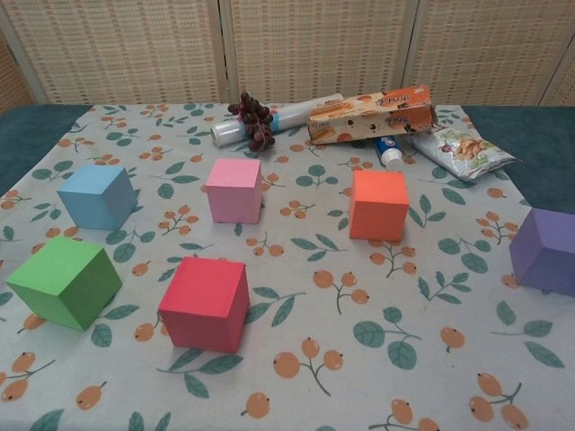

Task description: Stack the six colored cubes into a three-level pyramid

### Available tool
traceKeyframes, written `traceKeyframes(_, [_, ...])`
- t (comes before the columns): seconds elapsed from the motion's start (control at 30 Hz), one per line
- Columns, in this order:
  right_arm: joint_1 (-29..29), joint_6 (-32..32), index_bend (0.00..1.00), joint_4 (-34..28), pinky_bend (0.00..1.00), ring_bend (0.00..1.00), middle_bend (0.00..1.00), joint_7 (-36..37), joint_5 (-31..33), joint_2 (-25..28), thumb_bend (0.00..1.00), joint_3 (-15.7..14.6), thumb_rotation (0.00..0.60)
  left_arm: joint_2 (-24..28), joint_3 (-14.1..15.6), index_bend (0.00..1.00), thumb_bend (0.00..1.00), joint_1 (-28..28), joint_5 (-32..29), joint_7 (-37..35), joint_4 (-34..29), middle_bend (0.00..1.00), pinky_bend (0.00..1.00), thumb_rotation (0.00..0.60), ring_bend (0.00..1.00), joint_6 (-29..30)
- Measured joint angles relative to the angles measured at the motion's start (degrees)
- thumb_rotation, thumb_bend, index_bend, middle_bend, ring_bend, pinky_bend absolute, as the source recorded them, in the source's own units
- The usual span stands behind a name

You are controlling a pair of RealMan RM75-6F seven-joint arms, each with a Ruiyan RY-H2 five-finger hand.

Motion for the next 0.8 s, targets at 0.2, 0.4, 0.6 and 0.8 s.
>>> traceKeyframes(0.2, [1.01,-0.36,0.0,-2.62,0.0,0.0,0.0,-1.25,-1.71,2.41,0.15,0.64,0.6,0.83,-2.61,0.14,0.33,-8.69,-2.83,-1.65,1.7,0.09,0.08,0.6,0.02,-12.98])
traceKeyframes(0.4, [1.48,-0.6,0.0,-5.19,0.0,0.0,0.0,-3.37,-1.75,4.15,0.15,1.55,0.6,-0.37,-4.41,0.1,0.33,-16.61,-7.88,-1.9,5.45,0.06,0.07,0.6,0.01,-25.57])
traceKeyframes(0.6, [1.96,-1.83,0.0,-6.08,0.0,0.0,0.0,-3.68,-1.35,4.36,0.15,1.87,0.6,-2.3,-4.1,0.08,0.33,-21.7,-11.95,-1.77,9.43,0.04,0.06,0.6,0.0,-34.11])
traceKeyframes(0.8, [2.68,-3.19,0.0,-6.12,0.0,0.0,0.0,-3.69,-1.03,3.91,0.15,2.09,0.6,-4.49,-3.32,0.06,0.34,-24.28,-13.46,-2.59,11.85,0.02,0.05,0.6,0.0,-37.23])
